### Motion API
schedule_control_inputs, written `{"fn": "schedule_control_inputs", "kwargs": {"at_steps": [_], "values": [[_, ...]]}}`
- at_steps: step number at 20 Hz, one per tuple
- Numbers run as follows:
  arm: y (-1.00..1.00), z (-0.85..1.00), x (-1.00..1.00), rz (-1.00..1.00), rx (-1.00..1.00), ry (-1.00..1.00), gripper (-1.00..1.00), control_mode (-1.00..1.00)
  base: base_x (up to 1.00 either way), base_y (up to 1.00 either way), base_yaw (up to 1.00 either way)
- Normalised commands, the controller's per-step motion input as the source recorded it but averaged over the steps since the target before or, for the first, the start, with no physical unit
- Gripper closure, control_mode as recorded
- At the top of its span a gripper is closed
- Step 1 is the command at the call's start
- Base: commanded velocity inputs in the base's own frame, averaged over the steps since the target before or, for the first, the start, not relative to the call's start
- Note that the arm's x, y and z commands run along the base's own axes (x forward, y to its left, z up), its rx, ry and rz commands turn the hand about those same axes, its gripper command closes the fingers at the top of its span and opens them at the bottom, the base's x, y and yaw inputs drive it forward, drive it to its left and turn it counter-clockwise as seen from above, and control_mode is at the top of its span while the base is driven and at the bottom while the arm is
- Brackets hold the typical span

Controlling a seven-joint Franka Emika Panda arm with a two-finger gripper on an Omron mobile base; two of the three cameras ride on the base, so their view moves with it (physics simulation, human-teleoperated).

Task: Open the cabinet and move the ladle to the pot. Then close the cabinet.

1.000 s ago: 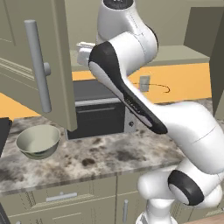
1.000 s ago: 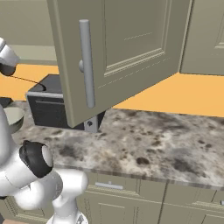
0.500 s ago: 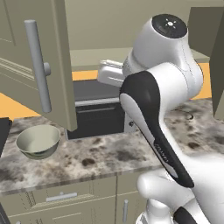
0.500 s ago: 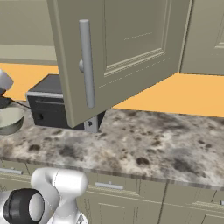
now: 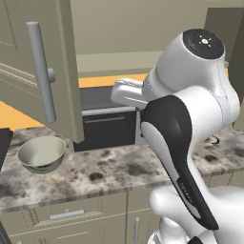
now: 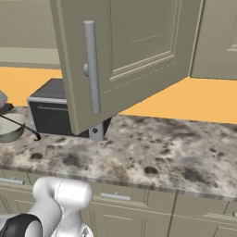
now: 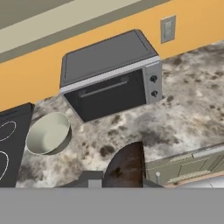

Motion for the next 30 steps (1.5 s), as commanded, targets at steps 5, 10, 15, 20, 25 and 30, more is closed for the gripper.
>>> {"fn": "schedule_control_inputs", "kwargs": {"at_steps": [5, 10, 15, 20, 25, 30], "values": [[0.00, -0.15, 0.00, 0.02, 0.00, 0.06, 1.00, -1.00, 0.00, 0.00, 0.00], [-0.04, -0.11, -0.14, 0.04, 0.00, 0.00, 1.00, -1.00, 0.00, 0.00, 0.00], [-0.06, -0.03, -0.22, 0.02, 0.00, 0.00, 1.00, 1.00, -0.53, -0.12, 0.03], [0.00, 0.00, 0.00, 0.00, 0.00, 0.00, 1.00, 1.00, -1.00, -0.11, 0.01], [0.00, 0.00, 0.00, 0.00, 0.00, 0.00, 1.00, 1.00, -0.91, 0.18, 0.00], [0.00, 0.00, 0.00, 0.00, 0.00, 0.00, 1.00, 1.00, -0.32, 0.81, 0.00]]}}
